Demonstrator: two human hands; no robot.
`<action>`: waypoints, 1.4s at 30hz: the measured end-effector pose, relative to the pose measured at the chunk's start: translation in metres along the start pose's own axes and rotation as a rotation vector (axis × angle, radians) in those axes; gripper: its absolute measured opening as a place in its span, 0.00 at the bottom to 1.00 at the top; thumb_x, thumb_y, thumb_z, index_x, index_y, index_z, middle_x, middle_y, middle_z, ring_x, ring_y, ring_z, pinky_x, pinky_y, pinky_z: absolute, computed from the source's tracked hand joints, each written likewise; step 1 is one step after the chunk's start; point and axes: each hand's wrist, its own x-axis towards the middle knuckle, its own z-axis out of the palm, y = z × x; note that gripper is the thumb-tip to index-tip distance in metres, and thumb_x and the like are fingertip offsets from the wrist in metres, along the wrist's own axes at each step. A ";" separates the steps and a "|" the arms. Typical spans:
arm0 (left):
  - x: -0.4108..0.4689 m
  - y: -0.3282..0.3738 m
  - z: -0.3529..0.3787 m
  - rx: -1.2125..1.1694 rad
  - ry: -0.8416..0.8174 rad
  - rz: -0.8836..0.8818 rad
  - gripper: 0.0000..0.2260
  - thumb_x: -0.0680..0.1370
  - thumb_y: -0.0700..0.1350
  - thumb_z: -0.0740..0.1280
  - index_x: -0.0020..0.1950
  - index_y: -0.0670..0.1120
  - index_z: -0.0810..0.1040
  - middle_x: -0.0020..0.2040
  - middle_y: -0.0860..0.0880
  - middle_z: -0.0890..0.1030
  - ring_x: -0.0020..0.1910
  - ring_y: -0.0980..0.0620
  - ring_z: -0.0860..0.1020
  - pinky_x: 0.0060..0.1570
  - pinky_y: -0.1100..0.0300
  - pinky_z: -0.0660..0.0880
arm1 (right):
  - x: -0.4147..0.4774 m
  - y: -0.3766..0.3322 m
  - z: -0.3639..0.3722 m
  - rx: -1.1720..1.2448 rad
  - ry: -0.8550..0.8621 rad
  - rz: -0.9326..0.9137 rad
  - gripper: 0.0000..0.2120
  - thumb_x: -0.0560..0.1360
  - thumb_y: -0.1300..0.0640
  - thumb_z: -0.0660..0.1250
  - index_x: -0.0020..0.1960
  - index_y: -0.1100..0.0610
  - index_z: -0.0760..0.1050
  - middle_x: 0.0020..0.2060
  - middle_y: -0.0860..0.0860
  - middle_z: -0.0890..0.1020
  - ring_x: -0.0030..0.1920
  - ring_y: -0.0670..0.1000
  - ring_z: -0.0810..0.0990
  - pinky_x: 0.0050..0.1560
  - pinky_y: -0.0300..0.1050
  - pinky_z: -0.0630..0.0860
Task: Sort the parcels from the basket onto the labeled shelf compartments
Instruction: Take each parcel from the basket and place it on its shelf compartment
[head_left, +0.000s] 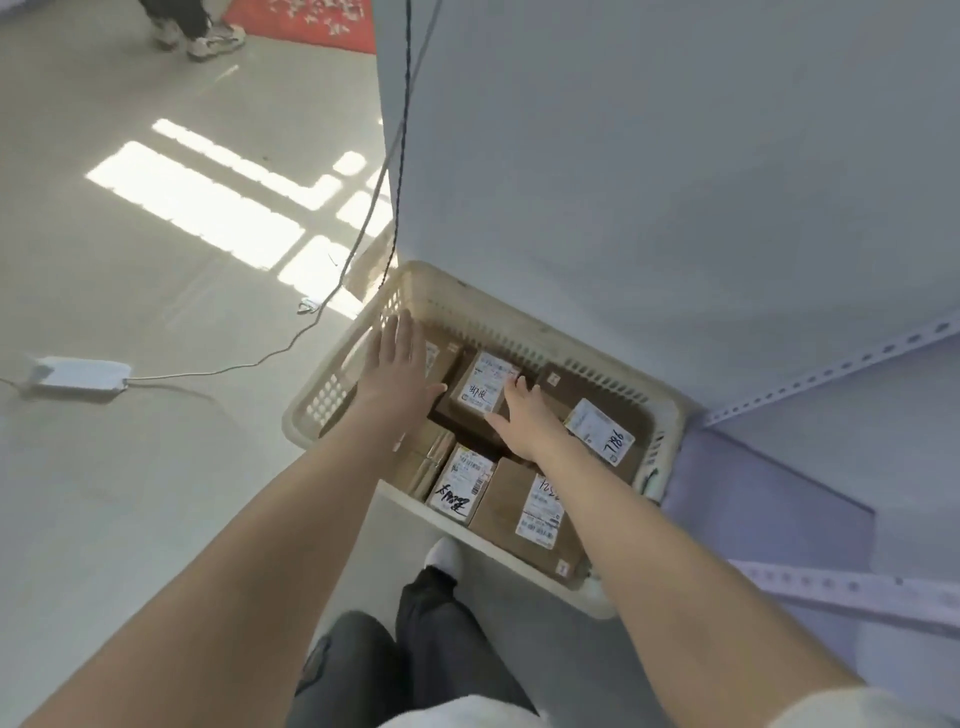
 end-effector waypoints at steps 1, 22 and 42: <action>0.012 0.003 0.002 0.001 -0.026 0.013 0.38 0.82 0.61 0.49 0.75 0.40 0.29 0.75 0.40 0.30 0.75 0.42 0.32 0.76 0.46 0.39 | 0.010 0.003 0.001 0.041 0.004 0.019 0.34 0.83 0.45 0.53 0.80 0.56 0.39 0.79 0.54 0.43 0.79 0.59 0.42 0.77 0.58 0.50; 0.229 0.032 0.183 -0.474 -0.287 -0.021 0.41 0.79 0.64 0.54 0.78 0.40 0.36 0.78 0.42 0.37 0.78 0.44 0.41 0.76 0.47 0.46 | 0.231 0.036 0.101 0.895 0.164 0.491 0.39 0.82 0.48 0.58 0.79 0.55 0.34 0.79 0.54 0.52 0.75 0.57 0.63 0.67 0.49 0.68; 0.247 0.051 0.220 -1.124 -0.397 -0.151 0.27 0.80 0.51 0.64 0.73 0.42 0.59 0.59 0.48 0.76 0.47 0.54 0.76 0.42 0.64 0.71 | 0.267 0.050 0.115 1.351 0.209 0.539 0.24 0.80 0.47 0.62 0.73 0.55 0.63 0.66 0.51 0.75 0.64 0.54 0.74 0.61 0.50 0.71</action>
